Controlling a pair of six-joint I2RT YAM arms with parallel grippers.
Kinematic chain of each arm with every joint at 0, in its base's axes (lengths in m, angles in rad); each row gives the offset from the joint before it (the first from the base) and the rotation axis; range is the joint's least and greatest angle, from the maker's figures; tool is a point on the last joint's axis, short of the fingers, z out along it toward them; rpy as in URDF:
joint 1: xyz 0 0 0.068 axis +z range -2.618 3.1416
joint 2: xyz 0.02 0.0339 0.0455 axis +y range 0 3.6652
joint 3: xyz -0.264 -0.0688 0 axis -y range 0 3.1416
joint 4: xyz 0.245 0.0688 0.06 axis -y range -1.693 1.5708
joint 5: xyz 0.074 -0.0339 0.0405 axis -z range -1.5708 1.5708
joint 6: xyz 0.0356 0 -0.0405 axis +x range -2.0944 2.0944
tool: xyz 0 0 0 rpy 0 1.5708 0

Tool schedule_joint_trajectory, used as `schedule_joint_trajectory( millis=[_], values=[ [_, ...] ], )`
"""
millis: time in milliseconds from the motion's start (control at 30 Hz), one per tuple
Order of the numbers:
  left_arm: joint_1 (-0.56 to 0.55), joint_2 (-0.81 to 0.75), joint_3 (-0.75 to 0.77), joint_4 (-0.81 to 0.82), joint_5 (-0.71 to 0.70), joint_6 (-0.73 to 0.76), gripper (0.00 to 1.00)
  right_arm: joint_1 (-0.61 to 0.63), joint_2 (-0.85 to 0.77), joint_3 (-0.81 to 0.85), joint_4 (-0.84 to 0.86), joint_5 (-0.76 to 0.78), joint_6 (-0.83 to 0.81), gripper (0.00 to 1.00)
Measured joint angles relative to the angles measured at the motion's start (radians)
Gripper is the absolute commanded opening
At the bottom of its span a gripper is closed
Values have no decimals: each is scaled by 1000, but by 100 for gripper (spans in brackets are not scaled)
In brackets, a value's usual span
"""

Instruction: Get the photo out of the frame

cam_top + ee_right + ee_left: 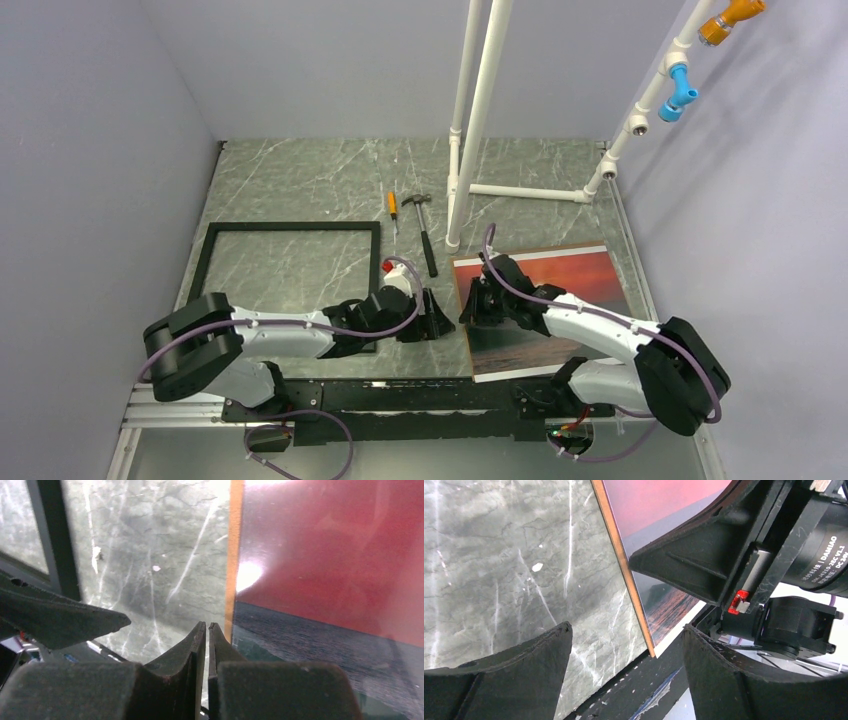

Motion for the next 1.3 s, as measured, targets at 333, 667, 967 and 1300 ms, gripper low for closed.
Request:
schedule_joint_trajectory(
  millis=[333, 667, 967, 1300],
  values=[
    [0, 93, 0, 120, 113, -18, 85, -5, -132, 39, -268, 279, 98, 99],
    [13, 154, 40, 180, 239, -20, 91, -602, -198, 114, -348, 607, 110, 99],
    [54, 109, 76, 64, 305, 61, 97, -1073, 206, 283, -127, 544, -31, 99],
    [61, 109, 74, 68, 327, 73, 99, -1194, 326, 272, 24, 430, -137, 99]
  ],
)
